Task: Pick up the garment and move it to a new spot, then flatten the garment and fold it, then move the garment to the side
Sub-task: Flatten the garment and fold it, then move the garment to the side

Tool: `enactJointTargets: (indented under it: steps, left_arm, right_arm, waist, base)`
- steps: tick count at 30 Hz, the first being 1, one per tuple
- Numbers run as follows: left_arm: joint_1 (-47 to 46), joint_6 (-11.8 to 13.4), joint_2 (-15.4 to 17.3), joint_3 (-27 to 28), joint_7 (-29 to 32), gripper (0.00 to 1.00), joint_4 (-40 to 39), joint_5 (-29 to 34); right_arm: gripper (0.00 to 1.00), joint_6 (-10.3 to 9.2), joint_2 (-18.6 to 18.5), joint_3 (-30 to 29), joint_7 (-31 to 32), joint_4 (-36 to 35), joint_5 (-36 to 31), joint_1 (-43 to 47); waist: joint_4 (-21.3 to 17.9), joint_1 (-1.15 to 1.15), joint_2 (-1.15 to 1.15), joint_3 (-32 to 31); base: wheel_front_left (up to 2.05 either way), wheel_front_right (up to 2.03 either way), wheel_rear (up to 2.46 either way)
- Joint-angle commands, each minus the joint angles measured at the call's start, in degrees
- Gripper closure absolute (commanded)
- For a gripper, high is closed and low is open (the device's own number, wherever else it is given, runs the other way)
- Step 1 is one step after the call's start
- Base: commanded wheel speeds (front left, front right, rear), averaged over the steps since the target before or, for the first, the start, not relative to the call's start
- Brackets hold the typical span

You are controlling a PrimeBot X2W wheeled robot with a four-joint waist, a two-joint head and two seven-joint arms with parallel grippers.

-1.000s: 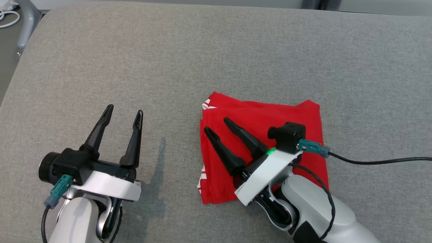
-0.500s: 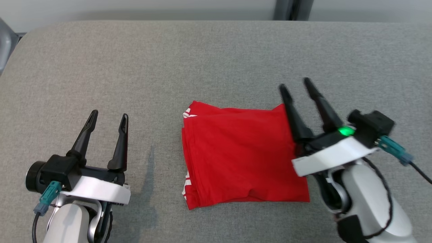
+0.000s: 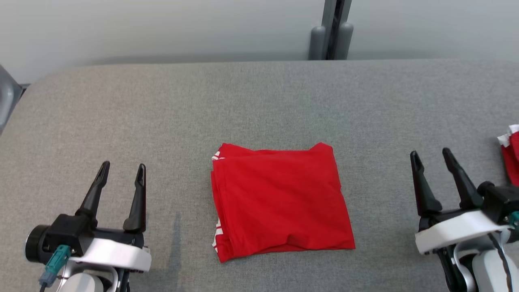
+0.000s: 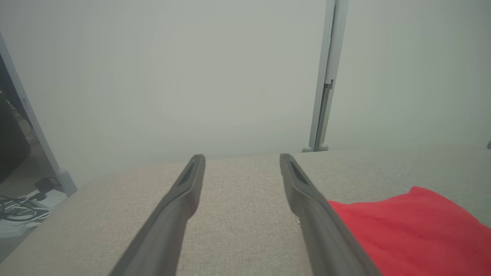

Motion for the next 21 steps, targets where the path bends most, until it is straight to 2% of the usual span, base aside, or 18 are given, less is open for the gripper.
enactJointTargets:
  steps: [1, 13, 21]
  left_arm:
    - [0.9, 0.5, 0.4, 0.0, 0.2, 0.00, -0.5, 0.1]
    - [6.0, 1.2, 1.1, -1.2, 2.5, 0.00, -2.6, 0.7]
    - [8.5, 2.1, 1.2, -1.4, 3.9, 0.00, -3.7, 0.1]
  right_arm:
    - [0.00, -0.01, 0.1, -0.3, 0.6, -0.6, -0.6, 1.3]
    - [0.00, -0.01, 0.7, -1.3, 4.6, -3.1, -1.4, 8.0]
    - [0.00, -0.01, 0.7, -1.7, 6.8, -5.1, -1.7, 10.8]
  waist:
    - [-0.5, 0.00, 0.00, -1.8]
    - [-0.4, 0.00, 0.00, -8.2]
    - [-0.2, 0.00, 0.00, -10.3]
  base:
    - [0.00, 0.00, 0.00]
    - [0.00, 0.00, 0.00]
    - [0.00, 0.00, 0.00]
